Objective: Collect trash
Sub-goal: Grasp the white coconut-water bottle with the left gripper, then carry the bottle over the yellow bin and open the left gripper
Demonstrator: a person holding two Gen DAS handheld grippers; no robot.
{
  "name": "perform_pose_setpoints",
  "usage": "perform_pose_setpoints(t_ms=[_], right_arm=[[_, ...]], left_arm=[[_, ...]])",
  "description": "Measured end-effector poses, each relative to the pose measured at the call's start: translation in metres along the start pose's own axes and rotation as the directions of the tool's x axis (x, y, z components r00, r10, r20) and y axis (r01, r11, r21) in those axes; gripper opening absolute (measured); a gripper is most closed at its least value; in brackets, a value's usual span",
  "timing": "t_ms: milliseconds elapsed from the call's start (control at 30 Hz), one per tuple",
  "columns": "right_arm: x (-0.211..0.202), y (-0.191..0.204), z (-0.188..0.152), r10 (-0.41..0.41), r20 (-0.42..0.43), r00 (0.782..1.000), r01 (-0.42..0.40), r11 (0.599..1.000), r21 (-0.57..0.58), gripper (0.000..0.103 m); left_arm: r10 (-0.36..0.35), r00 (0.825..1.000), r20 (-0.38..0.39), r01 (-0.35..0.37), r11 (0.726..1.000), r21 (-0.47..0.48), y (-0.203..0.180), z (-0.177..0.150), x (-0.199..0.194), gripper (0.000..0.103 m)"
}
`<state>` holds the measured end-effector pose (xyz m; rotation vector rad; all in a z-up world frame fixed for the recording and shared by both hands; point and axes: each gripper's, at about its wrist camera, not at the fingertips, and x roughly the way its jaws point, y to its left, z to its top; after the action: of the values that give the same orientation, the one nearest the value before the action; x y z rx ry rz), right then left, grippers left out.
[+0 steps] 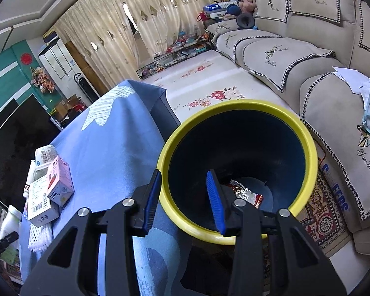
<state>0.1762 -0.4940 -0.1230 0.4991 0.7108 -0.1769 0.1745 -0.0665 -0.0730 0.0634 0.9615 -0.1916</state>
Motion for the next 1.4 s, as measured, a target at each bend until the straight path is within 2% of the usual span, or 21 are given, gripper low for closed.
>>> perform_pose_setpoints(t_ms=[133, 233, 367, 533, 667, 767, 900, 1067, 1167, 1200, 1267, 1400], right_arm=[[-0.007, -0.013, 0.0, -0.005, 0.012, 1.0, 0.004, 1.0, 0.026, 0.037], [-0.013, -0.024, -0.001, -0.017, 0.026, 1.0, 0.016, 0.999, 0.048, 0.037], [-0.026, -0.041, -0.003, -0.054, 0.051, 0.997, 0.05, 0.997, 0.066, 0.037], [-0.044, -0.073, -0.008, -0.113, 0.069, 0.991, 0.104, 0.988, 0.118, 0.037], [-0.052, -0.097, -0.013, -0.142, 0.068, 0.988, 0.129, 0.978, 0.163, 0.037], [-0.055, -0.109, -0.016, -0.151, 0.061, 0.987, 0.138, 0.974, 0.18, 0.037], [-0.053, -0.119, -0.021, -0.151, 0.053, 0.987, 0.138, 0.971, 0.197, 0.037], [-0.049, -0.125, -0.023, -0.142, 0.042, 0.989, 0.13, 0.969, 0.209, 0.037], [-0.05, -0.125, -0.024, -0.14, 0.041, 0.989, 0.129, 0.969, 0.211, 0.038], [-0.05, -0.125, -0.024, -0.14, 0.041, 0.989, 0.129, 0.969, 0.212, 0.039], [-0.052, -0.125, -0.024, -0.141, 0.043, 0.989, 0.128, 0.968, 0.216, 0.041], [-0.054, -0.122, -0.025, -0.142, 0.048, 0.989, 0.129, 0.968, 0.216, 0.041]], left_arm=[[-0.051, 0.998, 0.044, 0.048, 0.996, 0.074, -0.035, 0.01, -0.019, 0.051], [-0.128, 0.991, 0.051, 0.118, 0.979, 0.164, -0.073, 0.023, -0.019, 0.051], [-0.252, 0.967, 0.025, 0.236, 0.932, 0.277, -0.135, 0.041, -0.006, 0.051], [-0.38, 0.925, -0.036, 0.364, 0.85, 0.382, -0.222, 0.063, 0.022, 0.051], [-0.419, 0.904, -0.083, 0.412, 0.803, 0.432, -0.288, 0.075, 0.05, 0.051], [-0.422, 0.895, -0.142, 0.439, 0.783, 0.44, -0.325, 0.08, 0.076, 0.051], [-0.392, 0.899, -0.196, 0.437, 0.775, 0.457, -0.366, 0.087, 0.115, 0.051], [-0.362, 0.899, -0.248, 0.437, 0.78, 0.447, -0.405, 0.088, 0.158, 0.051], [-0.354, 0.907, -0.228, 0.42, 0.793, 0.441, -0.412, 0.091, 0.169, 0.054], [-0.352, 0.912, -0.211, 0.41, 0.798, 0.441, -0.412, 0.094, 0.17, 0.06], [-0.347, 0.92, -0.181, 0.392, 0.812, 0.433, -0.411, 0.1, 0.169, 0.067], [-0.38, 0.912, -0.152, 0.408, 0.815, 0.411, -0.394, 0.105, 0.147, 0.068]])
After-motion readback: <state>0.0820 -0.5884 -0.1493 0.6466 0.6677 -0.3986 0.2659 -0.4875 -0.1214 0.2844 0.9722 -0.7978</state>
